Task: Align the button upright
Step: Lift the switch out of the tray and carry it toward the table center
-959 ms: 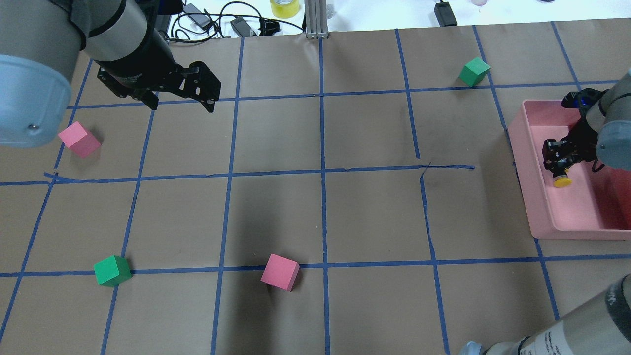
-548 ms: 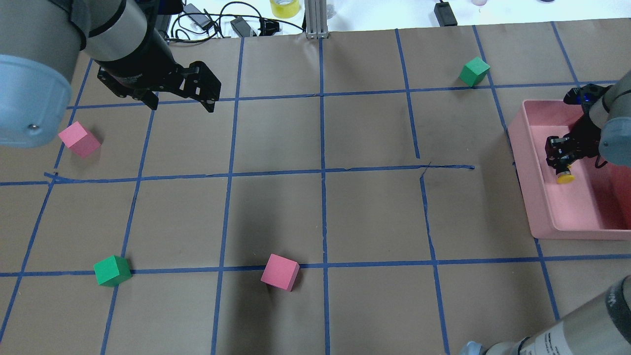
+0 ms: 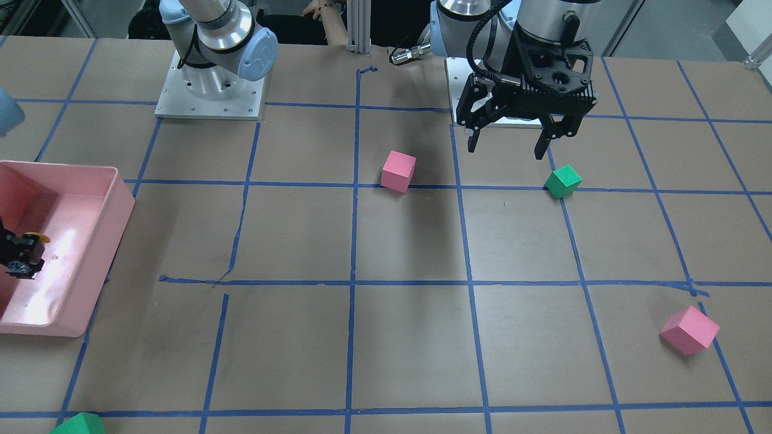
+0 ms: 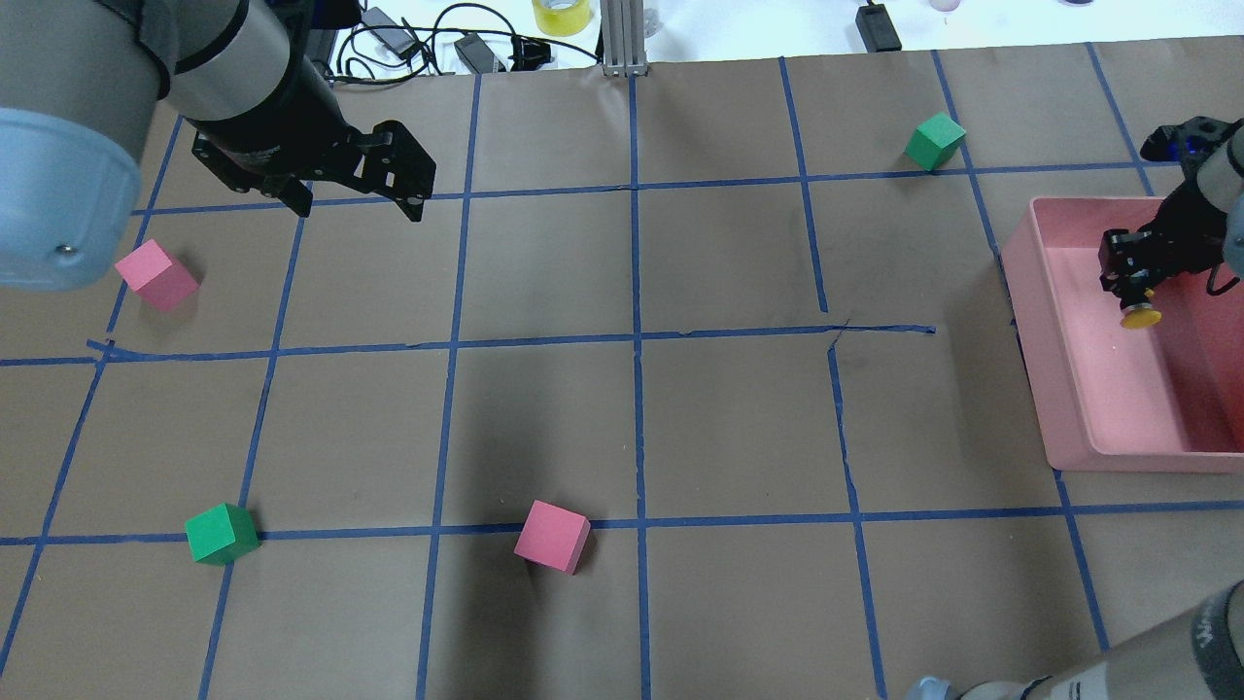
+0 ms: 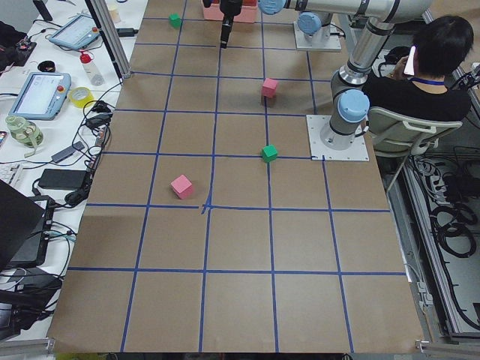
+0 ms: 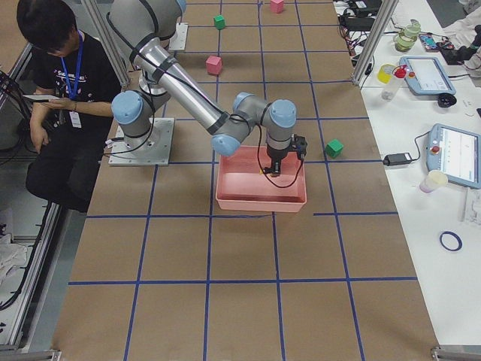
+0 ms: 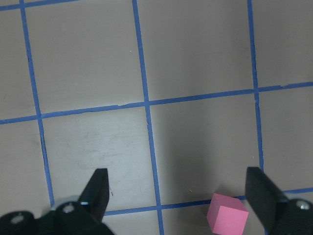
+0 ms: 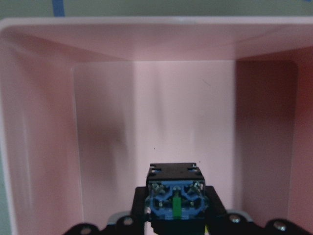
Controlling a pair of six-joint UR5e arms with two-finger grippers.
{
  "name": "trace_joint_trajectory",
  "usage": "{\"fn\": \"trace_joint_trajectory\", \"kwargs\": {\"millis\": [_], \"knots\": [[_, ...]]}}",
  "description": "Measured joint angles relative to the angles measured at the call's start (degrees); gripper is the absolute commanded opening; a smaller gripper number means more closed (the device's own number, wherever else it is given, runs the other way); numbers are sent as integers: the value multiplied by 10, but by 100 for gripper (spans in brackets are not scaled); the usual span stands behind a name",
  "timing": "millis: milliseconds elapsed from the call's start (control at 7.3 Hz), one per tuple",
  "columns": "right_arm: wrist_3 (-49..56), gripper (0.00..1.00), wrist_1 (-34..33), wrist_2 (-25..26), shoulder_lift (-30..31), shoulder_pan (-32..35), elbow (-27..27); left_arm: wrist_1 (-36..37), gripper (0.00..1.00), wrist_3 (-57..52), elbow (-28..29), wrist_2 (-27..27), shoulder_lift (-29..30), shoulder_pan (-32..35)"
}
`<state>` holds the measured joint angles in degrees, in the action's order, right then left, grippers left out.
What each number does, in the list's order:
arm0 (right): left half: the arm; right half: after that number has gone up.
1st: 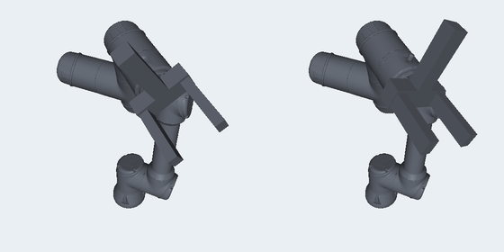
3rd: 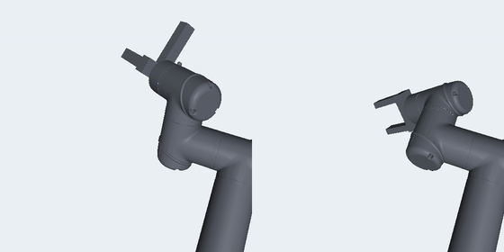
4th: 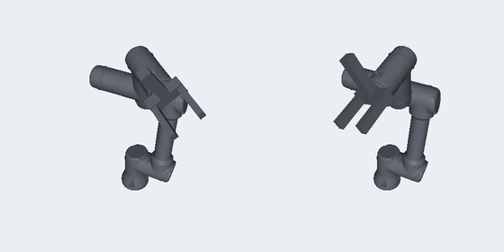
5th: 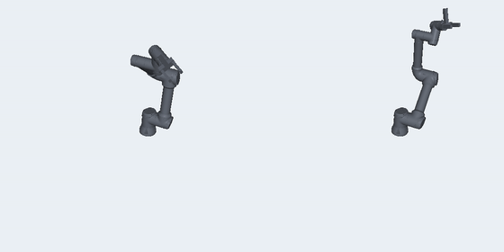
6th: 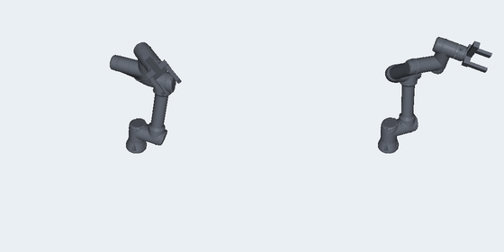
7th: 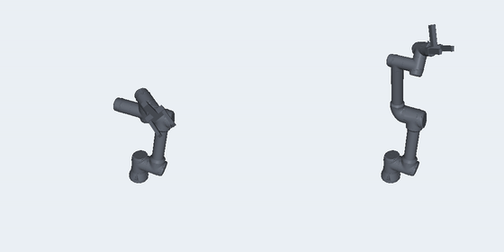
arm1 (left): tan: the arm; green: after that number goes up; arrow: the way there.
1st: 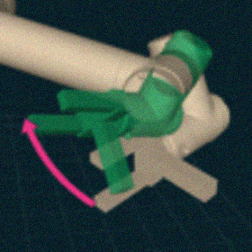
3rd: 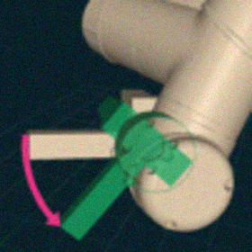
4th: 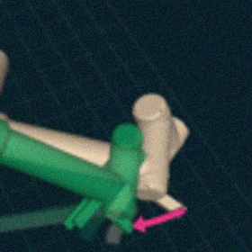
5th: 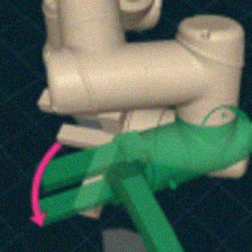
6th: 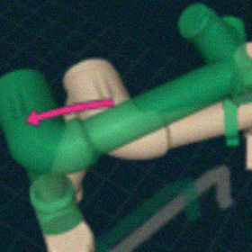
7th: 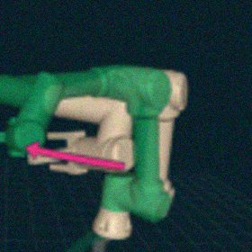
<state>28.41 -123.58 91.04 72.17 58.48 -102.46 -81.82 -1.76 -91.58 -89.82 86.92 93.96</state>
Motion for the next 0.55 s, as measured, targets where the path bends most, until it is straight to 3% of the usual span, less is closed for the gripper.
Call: {"fn": "trace_joint_trajectory", "kwargs": {"millis": [548], "knots": [[-111,0,121,9,60,134,87,0,100,0,0,0,0,0]]}}
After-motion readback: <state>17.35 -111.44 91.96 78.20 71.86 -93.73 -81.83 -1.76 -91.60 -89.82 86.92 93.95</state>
